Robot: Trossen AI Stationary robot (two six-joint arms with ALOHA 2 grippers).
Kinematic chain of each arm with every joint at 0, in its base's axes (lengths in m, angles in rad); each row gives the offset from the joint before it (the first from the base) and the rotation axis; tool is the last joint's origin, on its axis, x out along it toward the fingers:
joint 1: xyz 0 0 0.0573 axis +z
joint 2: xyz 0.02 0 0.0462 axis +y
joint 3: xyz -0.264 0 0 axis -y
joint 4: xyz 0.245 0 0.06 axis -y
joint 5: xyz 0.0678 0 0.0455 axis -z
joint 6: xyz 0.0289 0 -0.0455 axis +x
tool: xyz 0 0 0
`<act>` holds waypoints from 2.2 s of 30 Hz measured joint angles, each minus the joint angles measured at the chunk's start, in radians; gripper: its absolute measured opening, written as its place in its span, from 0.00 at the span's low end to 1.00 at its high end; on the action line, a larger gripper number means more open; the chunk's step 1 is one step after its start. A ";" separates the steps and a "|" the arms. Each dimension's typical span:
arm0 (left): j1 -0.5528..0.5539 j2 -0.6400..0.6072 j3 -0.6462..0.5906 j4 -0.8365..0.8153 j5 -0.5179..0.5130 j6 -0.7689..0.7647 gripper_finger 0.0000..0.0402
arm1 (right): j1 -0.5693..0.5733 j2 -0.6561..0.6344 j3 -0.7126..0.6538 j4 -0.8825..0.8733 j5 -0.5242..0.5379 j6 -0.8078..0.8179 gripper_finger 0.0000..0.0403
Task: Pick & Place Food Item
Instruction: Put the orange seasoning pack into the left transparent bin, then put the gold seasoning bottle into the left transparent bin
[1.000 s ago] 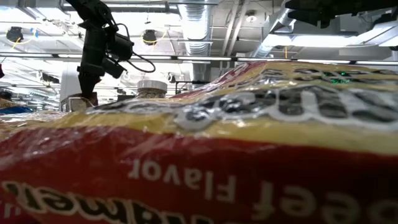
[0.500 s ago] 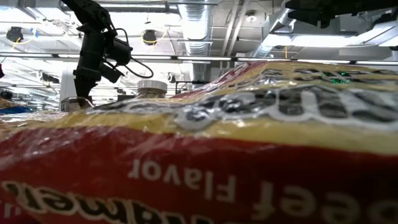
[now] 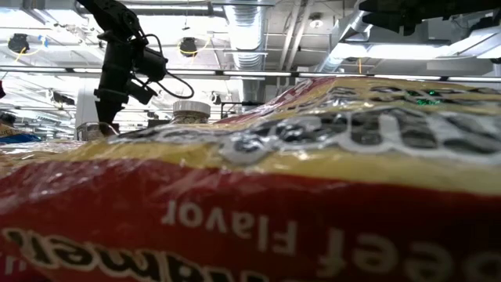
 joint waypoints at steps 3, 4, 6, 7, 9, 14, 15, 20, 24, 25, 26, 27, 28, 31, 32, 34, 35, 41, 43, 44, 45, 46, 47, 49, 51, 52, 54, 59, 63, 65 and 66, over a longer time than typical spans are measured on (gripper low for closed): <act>0.000 -0.011 -0.001 0.011 -0.007 0.020 0.26 | 0.000 0.000 0.000 0.000 0.000 0.000 0.66; 0.000 -0.020 -0.001 0.016 -0.008 0.031 0.28 | 0.000 0.000 0.000 0.000 0.000 0.000 0.66; 0.000 -0.043 -0.001 0.038 -0.008 0.049 0.32 | 0.000 0.000 0.000 0.000 0.000 0.000 0.66; -0.001 -0.057 -0.001 0.052 -0.008 0.056 0.34 | 0.000 0.000 0.000 0.000 0.000 0.000 0.66; -0.001 -0.090 -0.001 0.079 -0.008 0.070 0.37 | 0.000 0.000 0.000 0.000 0.000 0.000 0.66; -0.002 -0.206 -0.001 0.149 -0.015 0.077 0.44 | 0.000 0.000 0.000 0.000 0.004 -0.002 0.66; -0.004 -0.232 -0.001 0.156 -0.004 0.076 0.45 | 0.000 0.000 0.000 0.000 0.004 -0.002 0.66; -0.023 -0.353 -0.001 0.157 0.164 0.062 0.48 | -0.020 0.000 0.000 0.000 0.004 0.001 0.66; -0.064 -0.434 -0.001 0.173 0.395 0.042 0.48 | -0.037 0.000 0.000 -0.002 0.003 0.008 0.66; -0.077 -0.451 -0.001 0.182 0.463 0.041 0.48 | -0.039 0.000 0.000 -0.004 0.002 0.008 0.66; -0.092 -0.467 -0.001 0.194 0.539 0.039 0.48 | -0.040 0.000 0.000 -0.005 0.002 0.008 0.66; -0.110 -0.482 -0.001 0.215 0.622 0.022 0.48 | -0.040 0.000 0.000 -0.007 0.002 0.008 0.66; -0.130 -0.495 -0.001 0.256 0.699 -0.011 0.49 | -0.040 0.000 0.000 -0.008 0.002 0.008 0.66; -0.219 -0.526 -0.001 0.445 0.814 -0.169 0.52 | -0.039 0.000 0.000 -0.008 0.000 0.008 0.66; -0.261 -0.534 -0.001 0.512 0.820 -0.212 0.54 | -0.039 0.000 0.000 -0.008 0.000 0.008 0.66; -0.354 -0.543 -0.001 0.639 0.823 -0.273 0.59 | -0.039 0.001 0.000 -0.008 0.000 0.008 0.66; -0.398 -0.546 -0.001 0.701 0.823 -0.300 0.62 | -0.039 0.000 0.000 -0.008 0.000 0.008 0.66; -0.652 -0.517 0.084 0.719 0.651 -0.377 0.77 | -0.039 0.000 0.000 -0.008 0.000 0.008 0.66; -0.737 -0.494 0.114 0.625 0.541 -0.395 0.80 | -0.039 0.001 0.000 -0.008 -0.001 0.008 0.66; -0.781 -0.479 0.126 0.575 0.492 -0.420 0.81 | -0.039 0.000 0.000 -0.008 -0.002 0.008 0.66; -0.825 -0.467 0.139 0.529 0.446 -0.458 0.81 | -0.038 0.000 0.000 -0.008 -0.002 0.008 0.66; -0.872 -0.455 0.152 0.486 0.400 -0.500 0.81 | -0.037 0.001 0.000 -0.008 -0.002 0.008 0.66; -0.917 -0.443 0.163 0.433 0.358 -0.545 0.81 | -0.037 0.001 0.000 -0.008 -0.002 0.008 0.66; -1.009 -0.415 0.180 0.336 0.283 -0.646 0.80 | -0.037 0.000 0.000 -0.008 -0.007 0.009 0.66; -1.093 -0.385 0.199 0.260 0.223 -0.765 0.80 | -0.037 0.001 0.000 -0.004 -0.015 0.009 0.66; -1.134 -0.372 0.213 0.221 0.199 -0.831 0.79 | -0.037 0.000 0.000 0.001 -0.021 0.009 0.66; -1.211 -0.341 0.244 0.143 0.160 -0.959 0.79 | -0.037 0.000 0.000 0.016 -0.030 0.009 0.66; -1.387 -0.244 0.305 -0.012 0.138 -1.271 0.79 | -0.037 0.000 0.000 0.063 -0.031 0.005 0.66; -1.518 -0.175 0.339 -0.052 0.184 -1.509 0.79 | -0.037 0.000 0.000 0.096 -0.044 0.000 0.66; -1.591 -0.154 0.346 -0.058 0.184 -1.634 0.79 | -0.037 0.000 0.000 0.112 -0.069 0.000 0.66; -1.629 -0.145 0.346 -0.062 0.184 -1.696 0.79 | -0.037 0.000 0.003 0.110 -0.084 0.000 0.66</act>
